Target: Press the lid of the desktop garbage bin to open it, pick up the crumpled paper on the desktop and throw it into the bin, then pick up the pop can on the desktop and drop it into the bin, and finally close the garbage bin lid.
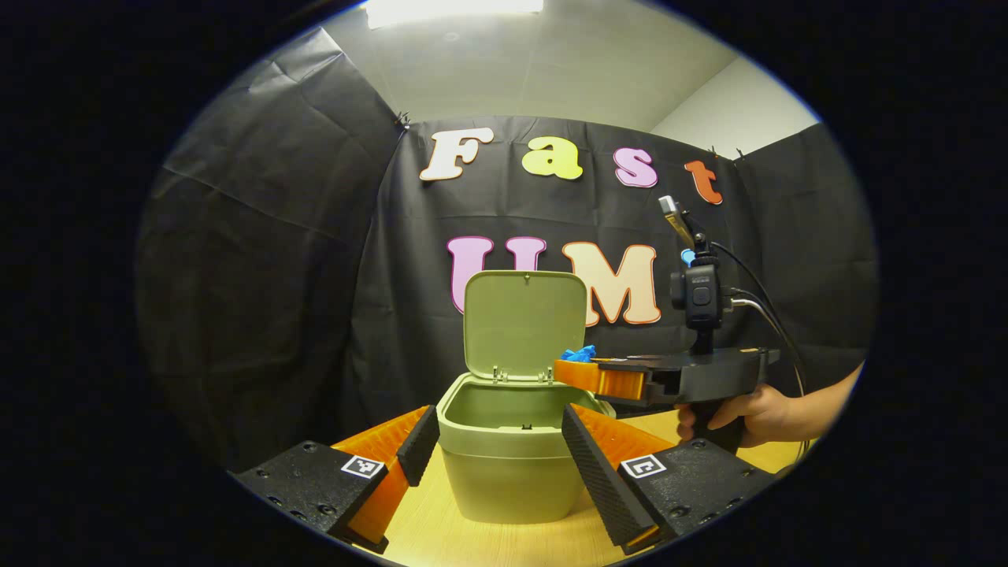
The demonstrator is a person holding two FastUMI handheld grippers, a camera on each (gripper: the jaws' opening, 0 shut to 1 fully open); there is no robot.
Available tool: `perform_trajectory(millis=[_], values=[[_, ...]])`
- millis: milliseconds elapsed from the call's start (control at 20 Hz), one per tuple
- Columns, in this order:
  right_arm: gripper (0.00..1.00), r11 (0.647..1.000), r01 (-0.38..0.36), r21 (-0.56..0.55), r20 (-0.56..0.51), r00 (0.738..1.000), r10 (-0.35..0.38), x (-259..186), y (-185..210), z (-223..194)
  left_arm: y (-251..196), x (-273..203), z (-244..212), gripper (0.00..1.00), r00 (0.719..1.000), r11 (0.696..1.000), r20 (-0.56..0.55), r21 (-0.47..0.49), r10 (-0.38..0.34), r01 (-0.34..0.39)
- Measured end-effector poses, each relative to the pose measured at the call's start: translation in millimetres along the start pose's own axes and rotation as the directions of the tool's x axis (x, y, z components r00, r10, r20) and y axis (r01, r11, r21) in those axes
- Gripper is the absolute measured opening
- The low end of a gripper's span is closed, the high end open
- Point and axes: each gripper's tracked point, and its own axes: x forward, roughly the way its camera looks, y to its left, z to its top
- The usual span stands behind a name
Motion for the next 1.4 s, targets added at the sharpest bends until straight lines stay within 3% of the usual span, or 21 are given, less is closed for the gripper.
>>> perform_trajectory(millis=[200, 400, 450, 700, 850, 950, 1150, 1400], values=[[1.00, 0.998, 0.003, 0.056, 0.003, 1.000, -0.003, 1, -9, 5, -2, 3, -1, 0.93, 1.000, 1.000, 0.004, -0.026, -0.013, 0.013], [0.93, 0.995, 0.097, 0.018, 0.077, 0.992, -0.098, -44, -50, 27, -42, 17, -2, 0.93, 0.994, 0.993, 0.004, -0.044, -0.108, 0.108], [0.97, 0.991, 0.137, 0.000, 0.107, 0.985, -0.136, -61, -66, 34, -56, 22, -1, 0.93, 0.990, 0.989, 0.008, -0.044, -0.138, 0.138], [0.97, 0.939, 0.345, 0.007, 0.168, 0.925, -0.341, -159, -153, 36, -133, 47, -2, 0.93, 0.955, 0.954, 0.020, -0.049, -0.296, 0.296], [0.94, 0.889, 0.457, 0.025, 0.169, 0.875, -0.454, -220, -193, 26, -174, 58, -5, 0.93, 0.930, 0.928, 0.022, -0.051, -0.367, 0.368], [0.97, 0.853, 0.520, 0.044, 0.164, 0.839, -0.520, -259, -215, 15, -197, 65, -14, 0.93, 0.919, 0.917, 0.011, -0.066, -0.394, 0.394], [0.94, 0.776, 0.625, 0.087, 0.143, 0.763, -0.631, -338, -244, -11, -227, 83, -56, 0.93, 0.910, 0.911, -0.062, -0.076, -0.409, 0.404], [0.97, 0.672, 0.729, 0.131, 0.082, 0.668, -0.740, -417, -266, -54, -251, 112, -134, 0.92, 0.888, 0.915, -0.222, -0.086, -0.403, 0.394]])
